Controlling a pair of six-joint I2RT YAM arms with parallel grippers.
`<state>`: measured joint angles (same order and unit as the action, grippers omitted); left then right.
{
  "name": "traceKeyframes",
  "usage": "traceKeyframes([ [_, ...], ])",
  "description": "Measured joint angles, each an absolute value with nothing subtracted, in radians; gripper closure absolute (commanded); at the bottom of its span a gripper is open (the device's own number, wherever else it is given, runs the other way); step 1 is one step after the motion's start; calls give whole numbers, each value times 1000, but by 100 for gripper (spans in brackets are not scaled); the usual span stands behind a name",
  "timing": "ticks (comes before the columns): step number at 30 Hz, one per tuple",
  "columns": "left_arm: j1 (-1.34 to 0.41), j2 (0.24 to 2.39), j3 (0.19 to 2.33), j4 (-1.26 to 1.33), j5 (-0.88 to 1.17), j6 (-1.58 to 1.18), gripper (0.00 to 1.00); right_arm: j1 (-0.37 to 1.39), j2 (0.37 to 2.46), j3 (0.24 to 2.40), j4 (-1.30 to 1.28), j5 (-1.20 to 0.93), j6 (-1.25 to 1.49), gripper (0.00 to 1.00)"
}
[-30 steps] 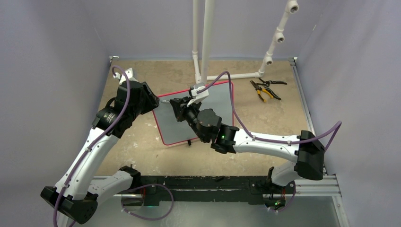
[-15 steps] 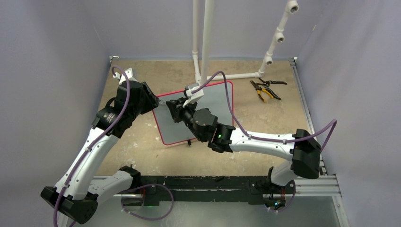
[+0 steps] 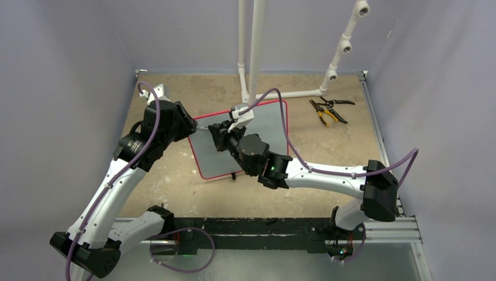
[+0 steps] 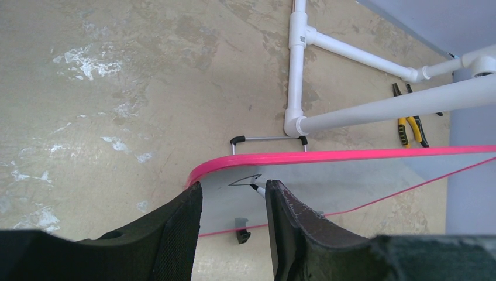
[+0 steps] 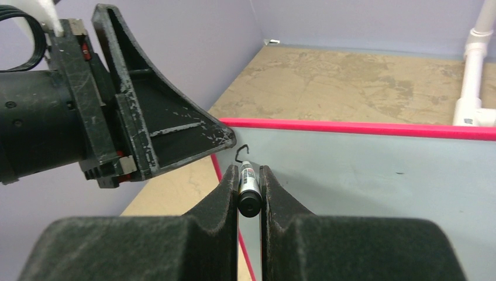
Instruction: Write a sentence on the whiteboard
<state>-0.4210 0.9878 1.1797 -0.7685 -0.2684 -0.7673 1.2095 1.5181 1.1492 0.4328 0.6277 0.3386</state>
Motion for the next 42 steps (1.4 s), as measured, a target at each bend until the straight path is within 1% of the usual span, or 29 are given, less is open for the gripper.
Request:
traceKeyframes([
  [19, -421, 984, 1180, -763, -261, -767, 57, 1209, 1503, 1131, 405, 658, 350, 100],
  [42, -421, 948, 1180, -767, -263, -767, 57, 1209, 1566, 1155, 419, 606, 339, 100],
])
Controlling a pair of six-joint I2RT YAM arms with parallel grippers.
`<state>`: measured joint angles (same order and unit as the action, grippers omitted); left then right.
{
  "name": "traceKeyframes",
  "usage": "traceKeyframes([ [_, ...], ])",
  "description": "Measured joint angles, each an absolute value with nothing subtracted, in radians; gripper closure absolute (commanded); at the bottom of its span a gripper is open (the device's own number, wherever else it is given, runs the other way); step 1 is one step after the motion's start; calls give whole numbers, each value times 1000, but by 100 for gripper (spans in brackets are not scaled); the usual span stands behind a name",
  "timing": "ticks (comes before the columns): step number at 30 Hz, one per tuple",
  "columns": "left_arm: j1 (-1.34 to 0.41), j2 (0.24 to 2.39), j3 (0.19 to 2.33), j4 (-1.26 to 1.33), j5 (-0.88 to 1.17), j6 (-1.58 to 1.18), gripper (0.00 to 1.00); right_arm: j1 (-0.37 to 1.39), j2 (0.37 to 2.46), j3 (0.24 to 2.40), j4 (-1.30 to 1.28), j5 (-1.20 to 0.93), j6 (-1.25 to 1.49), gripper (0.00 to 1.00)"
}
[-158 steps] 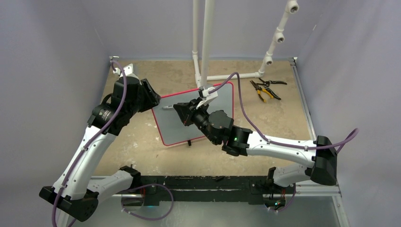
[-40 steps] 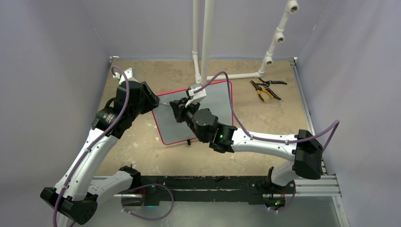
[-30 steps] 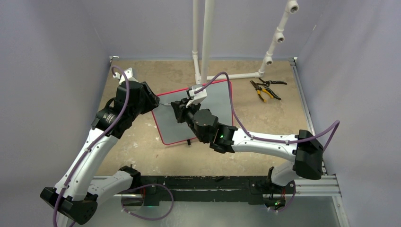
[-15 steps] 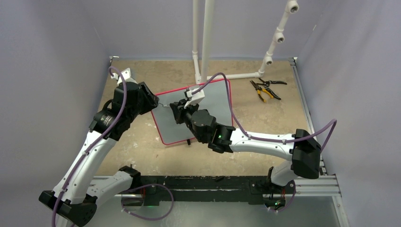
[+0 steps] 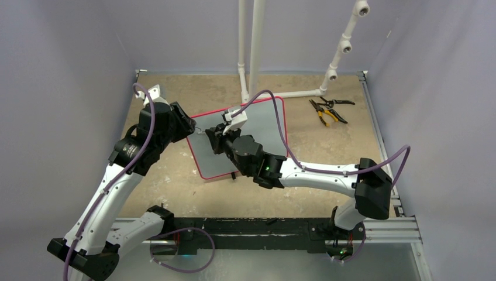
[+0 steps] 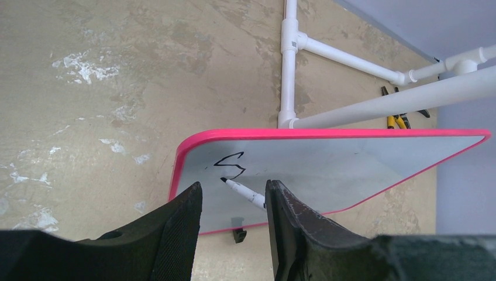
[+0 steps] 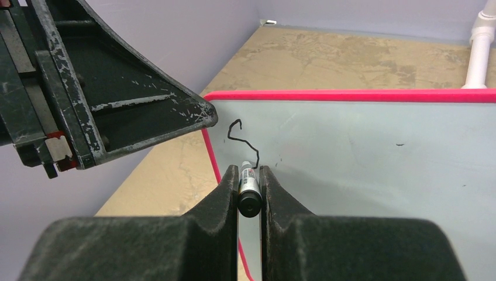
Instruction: Write a sentence on the whiteboard
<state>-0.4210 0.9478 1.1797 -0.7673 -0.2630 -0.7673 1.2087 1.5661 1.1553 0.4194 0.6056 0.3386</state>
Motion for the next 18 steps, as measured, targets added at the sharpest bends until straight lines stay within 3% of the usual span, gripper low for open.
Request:
traceKeyframes([
  [11, -421, 941, 1180, -776, -273, -767, 52, 1209, 1577, 1163, 439, 572, 327, 100],
  [18, -421, 948, 1206, -788, -278, -764, 39, 1215, 1474, 1093, 465, 533, 322, 100],
])
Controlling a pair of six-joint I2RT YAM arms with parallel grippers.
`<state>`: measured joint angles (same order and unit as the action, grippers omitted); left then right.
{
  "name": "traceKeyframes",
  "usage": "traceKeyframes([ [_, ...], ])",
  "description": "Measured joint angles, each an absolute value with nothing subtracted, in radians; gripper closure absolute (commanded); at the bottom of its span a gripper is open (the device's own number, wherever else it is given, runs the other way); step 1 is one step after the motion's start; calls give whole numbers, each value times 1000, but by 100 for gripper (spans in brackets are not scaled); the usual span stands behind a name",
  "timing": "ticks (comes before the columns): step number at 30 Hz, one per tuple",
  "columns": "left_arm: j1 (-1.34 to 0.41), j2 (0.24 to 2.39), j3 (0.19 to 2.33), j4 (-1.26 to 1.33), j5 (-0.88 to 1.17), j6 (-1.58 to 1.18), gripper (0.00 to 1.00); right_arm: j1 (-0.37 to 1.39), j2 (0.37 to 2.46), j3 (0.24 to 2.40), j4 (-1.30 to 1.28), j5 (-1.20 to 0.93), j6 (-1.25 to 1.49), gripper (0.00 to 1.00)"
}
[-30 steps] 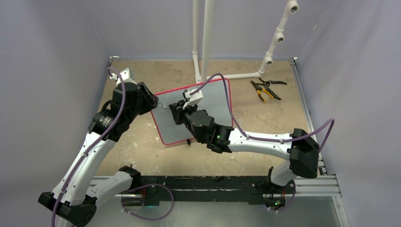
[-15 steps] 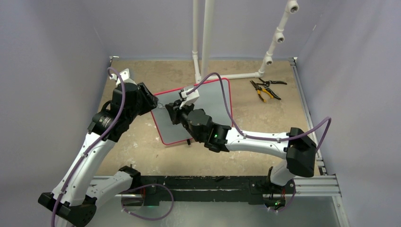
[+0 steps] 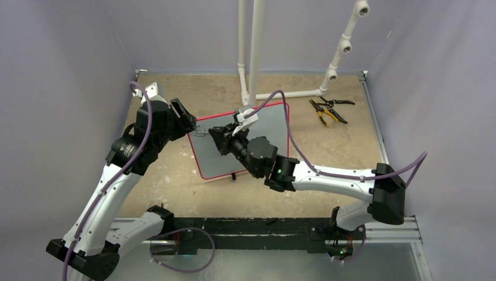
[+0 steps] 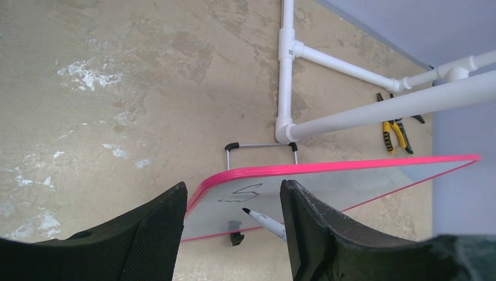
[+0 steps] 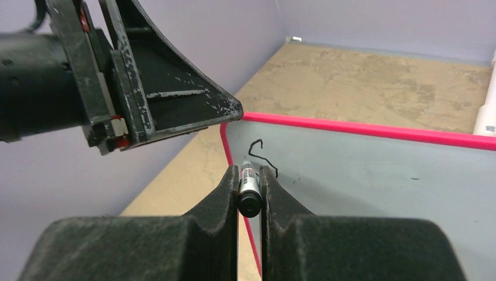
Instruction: Write a sentence on the whiteboard
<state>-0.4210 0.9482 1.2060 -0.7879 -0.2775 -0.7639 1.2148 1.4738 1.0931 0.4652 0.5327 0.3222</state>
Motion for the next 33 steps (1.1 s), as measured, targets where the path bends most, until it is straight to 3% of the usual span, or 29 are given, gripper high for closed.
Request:
traceKeyframes([
  [12, -421, 979, 1246, -754, -258, -756, 36, 1216, 1406, 1076, 473, 600, 340, 100],
  [33, -421, 1015, 1219, -740, -258, -756, 40, 1216, 1436, 1074, 455, 619, 339, 100],
])
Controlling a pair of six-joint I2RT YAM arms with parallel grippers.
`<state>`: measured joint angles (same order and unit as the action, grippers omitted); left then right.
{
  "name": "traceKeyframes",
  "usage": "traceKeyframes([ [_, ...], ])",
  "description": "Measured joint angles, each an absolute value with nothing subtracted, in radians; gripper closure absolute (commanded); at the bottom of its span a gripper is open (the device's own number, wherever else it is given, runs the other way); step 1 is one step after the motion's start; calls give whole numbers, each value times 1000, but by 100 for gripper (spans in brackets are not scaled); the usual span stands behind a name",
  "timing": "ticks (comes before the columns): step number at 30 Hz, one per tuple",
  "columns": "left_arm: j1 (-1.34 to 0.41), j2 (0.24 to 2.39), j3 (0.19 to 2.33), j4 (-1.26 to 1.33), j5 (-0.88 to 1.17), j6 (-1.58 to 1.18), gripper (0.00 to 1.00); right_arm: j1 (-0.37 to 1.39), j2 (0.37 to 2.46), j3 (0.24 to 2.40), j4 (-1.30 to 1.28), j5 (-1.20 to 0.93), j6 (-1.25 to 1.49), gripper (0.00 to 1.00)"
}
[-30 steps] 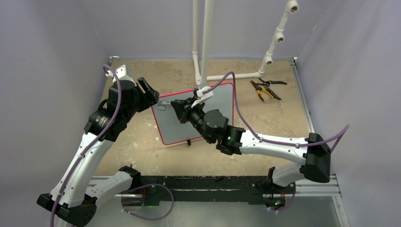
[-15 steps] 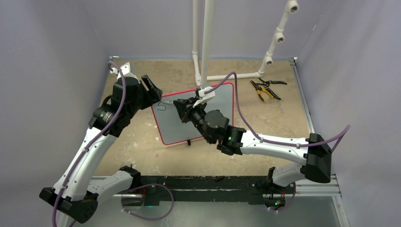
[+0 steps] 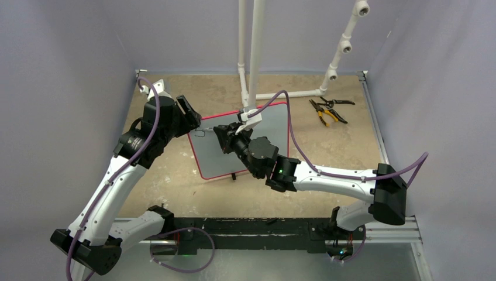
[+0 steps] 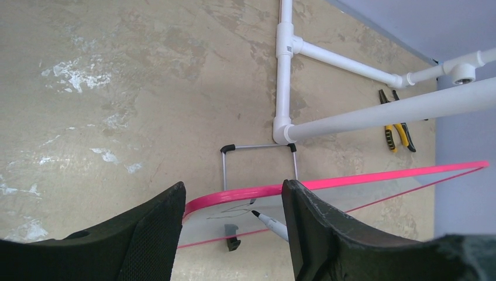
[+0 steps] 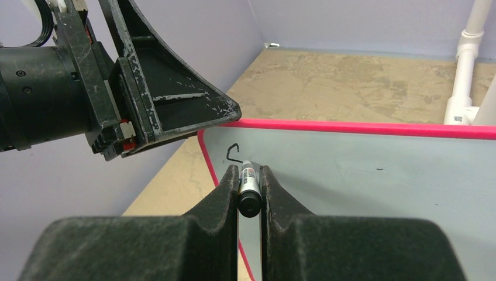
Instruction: Write a sentence on the whiteboard
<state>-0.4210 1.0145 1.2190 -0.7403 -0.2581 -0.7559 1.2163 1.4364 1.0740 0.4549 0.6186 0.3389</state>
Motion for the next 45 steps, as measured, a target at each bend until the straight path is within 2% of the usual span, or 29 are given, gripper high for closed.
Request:
traceKeyframes([
  [8, -421, 1014, 1206, -735, -267, -756, 39, 1216, 1441, 1074, 455, 619, 338, 100],
  [19, -421, 1014, 1189, -704, -267, -756, 46, 1216, 1454, 1074, 446, 639, 332, 100],
  [45, -419, 1014, 1184, -694, -274, -756, 47, 1216, 1437, 1073, 419, 707, 343, 100],
])
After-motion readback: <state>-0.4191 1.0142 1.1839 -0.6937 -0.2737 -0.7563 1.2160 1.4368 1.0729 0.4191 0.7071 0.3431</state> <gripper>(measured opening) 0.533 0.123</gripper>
